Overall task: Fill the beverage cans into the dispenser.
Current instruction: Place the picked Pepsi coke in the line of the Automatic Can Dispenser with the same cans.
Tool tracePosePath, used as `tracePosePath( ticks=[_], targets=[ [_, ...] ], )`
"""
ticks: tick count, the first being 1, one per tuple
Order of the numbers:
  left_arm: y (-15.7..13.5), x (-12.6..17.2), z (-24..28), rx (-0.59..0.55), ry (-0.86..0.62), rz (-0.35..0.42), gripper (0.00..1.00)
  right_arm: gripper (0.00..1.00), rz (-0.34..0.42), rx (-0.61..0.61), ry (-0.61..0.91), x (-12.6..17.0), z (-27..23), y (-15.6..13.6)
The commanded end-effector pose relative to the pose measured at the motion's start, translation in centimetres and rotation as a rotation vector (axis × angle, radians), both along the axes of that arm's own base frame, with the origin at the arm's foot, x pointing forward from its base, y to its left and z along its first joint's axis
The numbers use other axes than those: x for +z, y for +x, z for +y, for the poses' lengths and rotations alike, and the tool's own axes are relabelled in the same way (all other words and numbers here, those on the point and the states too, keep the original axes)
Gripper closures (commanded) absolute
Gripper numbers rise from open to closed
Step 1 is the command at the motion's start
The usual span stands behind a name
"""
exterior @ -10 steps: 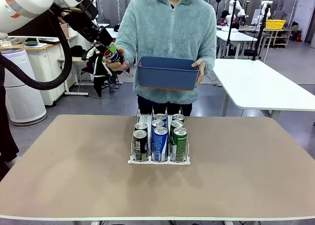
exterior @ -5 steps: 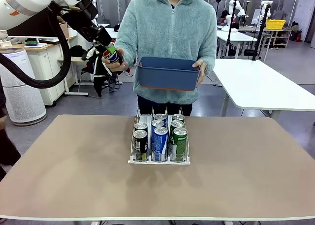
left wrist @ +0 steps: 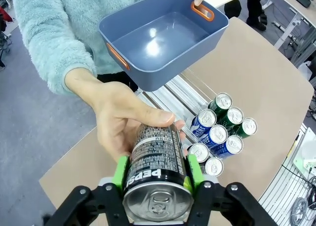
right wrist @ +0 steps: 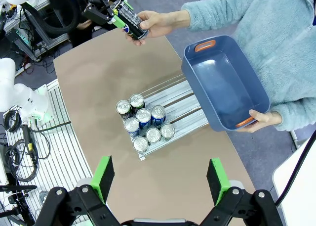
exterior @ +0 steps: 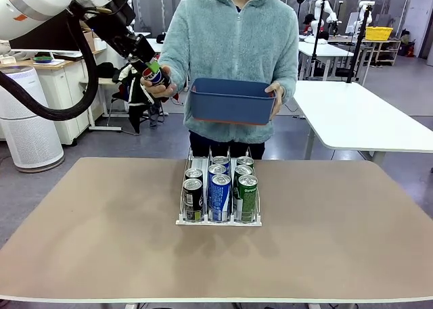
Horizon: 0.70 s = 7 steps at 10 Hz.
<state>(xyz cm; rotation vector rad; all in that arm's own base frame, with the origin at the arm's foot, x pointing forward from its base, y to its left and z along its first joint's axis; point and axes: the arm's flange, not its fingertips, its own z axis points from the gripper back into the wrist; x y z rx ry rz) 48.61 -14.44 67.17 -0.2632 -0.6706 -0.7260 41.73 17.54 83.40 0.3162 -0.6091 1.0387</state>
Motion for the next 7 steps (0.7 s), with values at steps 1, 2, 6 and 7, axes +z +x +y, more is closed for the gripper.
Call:
tracePosePath(
  ticks=[1, 2, 6, 7],
  targets=[
    [0.04, -0.17, 0.24, -0.016, 0.005, -0.002, 1.00, 0.00, 0.001, 0.000, 0.001, -0.05, 0.02, -0.04],
    [0.04, -0.17, 0.24, -0.016, 0.005, -0.002, 1.00, 0.00, 0.001, 0.000, 0.001, -0.05, 0.02, -0.04],
    [0.04, -0.17, 0.24, -0.016, 0.005, -0.002, 1.00, 0.00, 0.001, 0.000, 0.001, -0.05, 0.02, -0.04],
    [0.04, -0.17, 0.24, -0.016, 0.005, -0.002, 1.00, 0.00, 0.001, 0.000, 0.001, -0.05, 0.02, -0.04]
  ],
)
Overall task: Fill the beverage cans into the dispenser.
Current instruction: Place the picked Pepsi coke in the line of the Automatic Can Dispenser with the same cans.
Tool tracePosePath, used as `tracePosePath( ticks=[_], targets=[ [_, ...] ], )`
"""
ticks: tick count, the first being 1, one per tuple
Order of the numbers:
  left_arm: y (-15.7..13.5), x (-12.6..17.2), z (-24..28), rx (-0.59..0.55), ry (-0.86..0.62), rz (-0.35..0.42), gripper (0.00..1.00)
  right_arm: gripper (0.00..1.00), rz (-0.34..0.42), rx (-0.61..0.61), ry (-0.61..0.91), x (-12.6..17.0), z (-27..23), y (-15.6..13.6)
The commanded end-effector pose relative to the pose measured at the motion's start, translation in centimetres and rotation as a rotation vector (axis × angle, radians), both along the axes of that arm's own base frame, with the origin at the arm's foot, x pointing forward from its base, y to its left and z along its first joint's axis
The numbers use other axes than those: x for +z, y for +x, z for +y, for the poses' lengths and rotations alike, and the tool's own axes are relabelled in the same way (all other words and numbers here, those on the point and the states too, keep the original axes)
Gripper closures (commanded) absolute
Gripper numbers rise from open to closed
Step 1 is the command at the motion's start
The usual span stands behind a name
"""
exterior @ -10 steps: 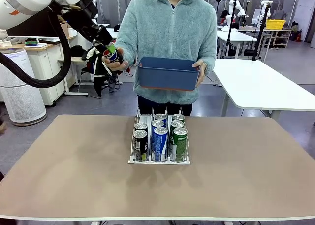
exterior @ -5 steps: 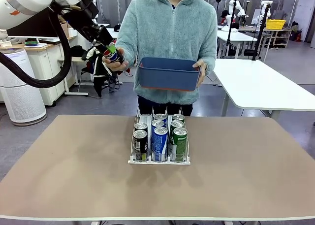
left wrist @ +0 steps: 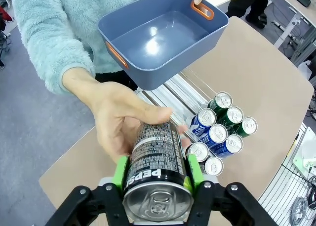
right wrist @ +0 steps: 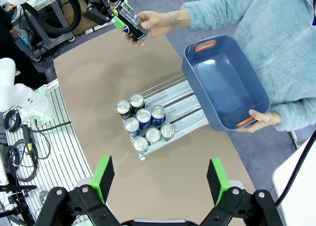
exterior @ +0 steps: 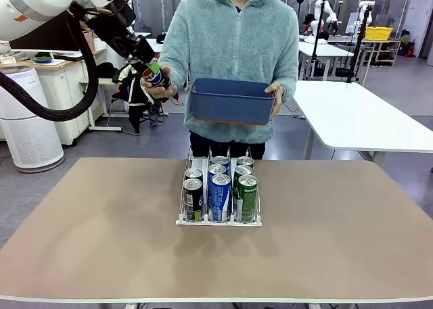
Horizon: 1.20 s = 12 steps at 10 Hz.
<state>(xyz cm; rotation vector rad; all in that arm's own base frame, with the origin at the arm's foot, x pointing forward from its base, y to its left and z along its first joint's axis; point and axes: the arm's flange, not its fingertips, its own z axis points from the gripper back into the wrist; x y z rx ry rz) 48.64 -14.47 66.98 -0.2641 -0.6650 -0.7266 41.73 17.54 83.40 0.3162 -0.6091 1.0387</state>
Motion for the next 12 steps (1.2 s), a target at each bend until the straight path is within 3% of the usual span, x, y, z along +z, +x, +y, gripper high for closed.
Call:
tracePosePath(
  ticks=[1, 12],
  targets=[
    [0.02, 0.02, 0.27, -0.015, 0.004, -0.007, 1.00, 0.00, 0.001, 0.000, 0.001, -0.05, 0.02, -0.04],
    [0.02, 0.02, 0.27, -0.015, 0.004, -0.007, 1.00, 0.00, 0.001, 0.000, 0.001, -0.05, 0.02, -0.04]
  ],
)
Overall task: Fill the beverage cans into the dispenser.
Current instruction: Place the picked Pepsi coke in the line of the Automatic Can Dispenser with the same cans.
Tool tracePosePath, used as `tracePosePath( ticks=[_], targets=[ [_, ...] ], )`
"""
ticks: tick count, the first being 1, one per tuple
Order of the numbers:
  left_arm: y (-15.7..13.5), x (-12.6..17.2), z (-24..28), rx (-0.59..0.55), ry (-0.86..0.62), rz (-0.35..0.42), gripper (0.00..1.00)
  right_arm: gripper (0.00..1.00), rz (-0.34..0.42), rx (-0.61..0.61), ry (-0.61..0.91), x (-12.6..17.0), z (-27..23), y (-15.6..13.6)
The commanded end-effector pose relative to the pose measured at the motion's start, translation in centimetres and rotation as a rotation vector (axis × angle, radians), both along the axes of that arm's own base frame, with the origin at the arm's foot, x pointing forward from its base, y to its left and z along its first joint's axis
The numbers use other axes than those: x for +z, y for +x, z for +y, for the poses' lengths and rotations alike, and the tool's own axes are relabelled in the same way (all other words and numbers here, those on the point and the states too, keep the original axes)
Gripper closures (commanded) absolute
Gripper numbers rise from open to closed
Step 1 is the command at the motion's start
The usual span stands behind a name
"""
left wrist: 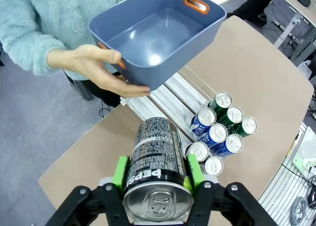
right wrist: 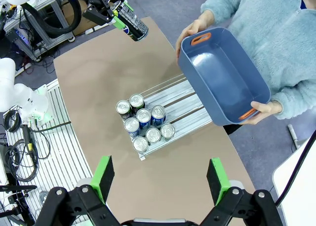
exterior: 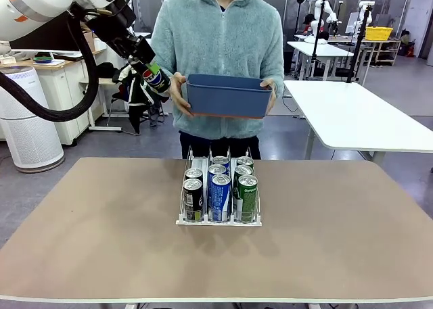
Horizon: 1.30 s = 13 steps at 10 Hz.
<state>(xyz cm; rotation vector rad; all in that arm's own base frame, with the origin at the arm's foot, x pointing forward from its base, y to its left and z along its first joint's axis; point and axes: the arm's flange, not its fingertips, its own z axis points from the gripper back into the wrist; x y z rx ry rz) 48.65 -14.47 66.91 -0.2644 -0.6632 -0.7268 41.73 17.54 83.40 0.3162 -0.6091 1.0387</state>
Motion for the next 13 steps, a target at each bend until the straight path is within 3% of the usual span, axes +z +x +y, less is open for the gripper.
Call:
tracePosePath(
  ticks=[1, 5, 6, 7, 11, 13],
  targets=[
    [0.0, 0.1, 0.3, -0.015, 0.003, -0.009, 1.00, 0.00, 0.001, 0.000, 0.001, 0.0, 0.0, 0.0],
    [0.0, 0.1, 0.3, -0.015, 0.003, -0.009, 1.00, 0.00, 0.001, 0.000, 0.001, 0.0, 0.0, 0.0],
    [0.0, 0.0, 0.0, 0.000, 0.000, 0.000, 0.42, 0.00, 0.001, 0.000, 0.001, 0.0, 0.0, 0.0],
    [-0.2, 0.2, -0.3, 0.110, 0.093, 0.038, 0.42, 0.00, 0.001, 0.000, 0.001, 0.0, 0.0, 0.0],
    [-3.8, 1.8, -3.5, 0.162, 0.151, 0.115, 0.42, 0.00, 0.001, 0.000, 0.001, 0.0, 0.0, 0.0],
    [-6.7, 0.1, -6.1, 0.227, 0.162, 0.250, 0.42, 0.00, 0.001, 0.000, 0.001, 0.0, 0.0, 0.0]
  ],
)
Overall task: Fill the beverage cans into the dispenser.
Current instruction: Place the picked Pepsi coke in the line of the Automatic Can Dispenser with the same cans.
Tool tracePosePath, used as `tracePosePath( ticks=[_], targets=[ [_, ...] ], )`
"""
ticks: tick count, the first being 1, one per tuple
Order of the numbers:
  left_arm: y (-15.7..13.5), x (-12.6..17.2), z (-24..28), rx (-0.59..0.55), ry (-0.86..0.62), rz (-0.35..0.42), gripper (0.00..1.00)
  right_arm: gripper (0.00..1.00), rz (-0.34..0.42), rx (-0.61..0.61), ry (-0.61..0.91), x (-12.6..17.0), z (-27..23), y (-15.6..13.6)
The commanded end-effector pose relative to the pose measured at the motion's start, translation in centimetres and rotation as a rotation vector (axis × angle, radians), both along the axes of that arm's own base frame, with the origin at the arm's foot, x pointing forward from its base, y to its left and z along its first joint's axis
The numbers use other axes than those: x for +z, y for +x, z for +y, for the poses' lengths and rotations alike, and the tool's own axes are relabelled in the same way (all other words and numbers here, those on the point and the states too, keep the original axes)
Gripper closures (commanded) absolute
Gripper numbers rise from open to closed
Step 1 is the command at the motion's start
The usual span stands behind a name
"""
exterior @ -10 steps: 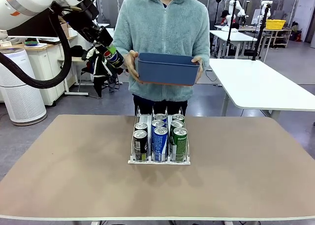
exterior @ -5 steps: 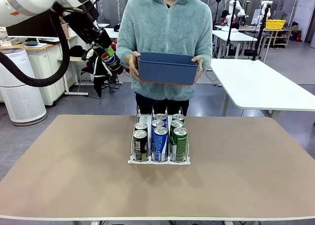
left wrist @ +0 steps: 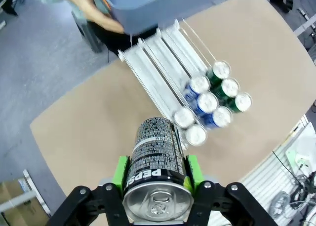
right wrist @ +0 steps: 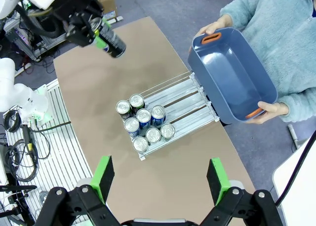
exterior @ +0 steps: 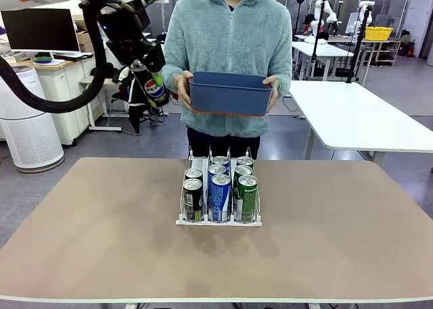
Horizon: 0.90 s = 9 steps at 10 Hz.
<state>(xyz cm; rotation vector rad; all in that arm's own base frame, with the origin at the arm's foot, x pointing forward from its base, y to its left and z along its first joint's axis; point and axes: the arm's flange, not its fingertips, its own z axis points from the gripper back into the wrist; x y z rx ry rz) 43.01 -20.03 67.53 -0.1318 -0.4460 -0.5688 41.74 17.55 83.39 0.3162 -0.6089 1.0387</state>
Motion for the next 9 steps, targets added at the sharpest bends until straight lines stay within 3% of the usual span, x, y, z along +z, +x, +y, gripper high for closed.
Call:
tracePosePath(
  ticks=[1, 4, 6, 9],
  targets=[
    [-2.0, -1.7, -1.1, 0.063, 0.020, 0.108, 0.42, 0.00, 0.001, 0.000, 0.001, 0.0, 0.0, -0.1],
    [-2.8, -5.1, -2.5, 0.096, 0.052, 0.190, 0.42, 0.00, 0.001, 0.000, 0.001, 0.0, 0.0, -0.1],
    [-2.4, -5.6, -2.1, 0.062, 0.064, 0.219, 0.42, 0.00, 0.001, 0.000, 0.001, 0.0, 0.0, -0.1],
    [-2.7, -6.0, -2.7, 0.083, 0.056, 0.198, 0.42, 0.00, 0.001, 0.000, 0.001, 0.0, 0.0, -0.1]
  ],
)
